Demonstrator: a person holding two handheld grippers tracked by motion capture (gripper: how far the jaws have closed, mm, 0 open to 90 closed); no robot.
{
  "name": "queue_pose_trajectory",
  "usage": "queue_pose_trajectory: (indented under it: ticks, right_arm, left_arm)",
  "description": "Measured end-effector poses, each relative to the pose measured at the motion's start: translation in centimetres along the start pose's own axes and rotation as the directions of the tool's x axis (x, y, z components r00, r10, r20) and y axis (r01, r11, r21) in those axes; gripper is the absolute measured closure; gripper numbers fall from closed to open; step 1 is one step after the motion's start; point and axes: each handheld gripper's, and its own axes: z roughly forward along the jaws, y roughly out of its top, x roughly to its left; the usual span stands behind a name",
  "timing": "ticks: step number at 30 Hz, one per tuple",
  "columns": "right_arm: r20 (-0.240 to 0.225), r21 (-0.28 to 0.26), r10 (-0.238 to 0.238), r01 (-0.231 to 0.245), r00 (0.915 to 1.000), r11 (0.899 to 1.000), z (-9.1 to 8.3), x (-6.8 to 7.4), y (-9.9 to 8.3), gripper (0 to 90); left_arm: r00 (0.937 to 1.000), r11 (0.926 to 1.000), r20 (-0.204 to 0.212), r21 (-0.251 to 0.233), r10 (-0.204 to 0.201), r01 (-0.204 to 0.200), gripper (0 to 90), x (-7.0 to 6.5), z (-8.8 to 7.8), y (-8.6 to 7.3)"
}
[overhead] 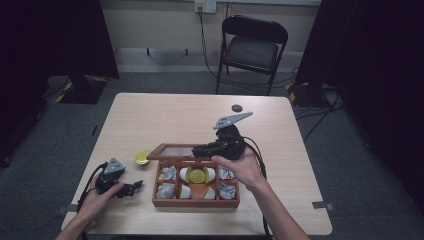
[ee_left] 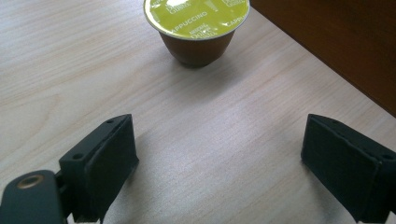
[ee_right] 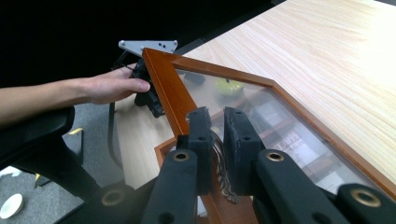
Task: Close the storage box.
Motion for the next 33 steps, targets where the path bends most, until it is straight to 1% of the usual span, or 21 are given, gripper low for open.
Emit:
queue_pose_trajectory:
  ticks: [8,12,19,21,26,33]
  right_arm:
    - [0.003,0.024,-0.030,0.029,0.9996,0.999,0.2,0.5,-0.5,81.9]
    - [0.001,0.022,-0.022,0.022,0.9998,1.000,0.3,0.6,-0.9,81.8]
    - [0.004,0.040,-0.045,0.045,0.9990,0.998,0.6,1.1,-1.6,81.8]
    - [-0.004,0.032,-0.041,0.041,0.9992,0.999,0.7,1.1,-1.9,81.8]
    - [-0.005,0.040,-0.042,0.043,0.9991,0.998,0.8,1.2,-2.3,81.7]
    - [0.009,0.046,-0.053,0.052,0.9986,0.998,0.9,1.5,-2.4,81.7]
  left_arm:
    - [1.0000,1.0000,-0.001,0.000,0.001,-0.001,9.6,0.0,0.0,0.0]
    - [1.0000,1.0000,-0.001,0.000,0.001,-0.001,9.6,0.0,0.0,0.0]
    - [1.0000,1.0000,0.001,0.002,-0.001,0.001,8.0,0.0,0.1,0.1]
    - [1.0000,1.0000,0.001,0.002,-0.001,0.001,8.1,0.0,0.1,0.1]
    - [1.0000,1.0000,0.000,0.002,-0.001,0.001,8.0,0.0,0.1,0.1]
    - [1.0000,1.0000,0.001,0.003,0.000,0.000,8.0,0.0,0.1,0.1]
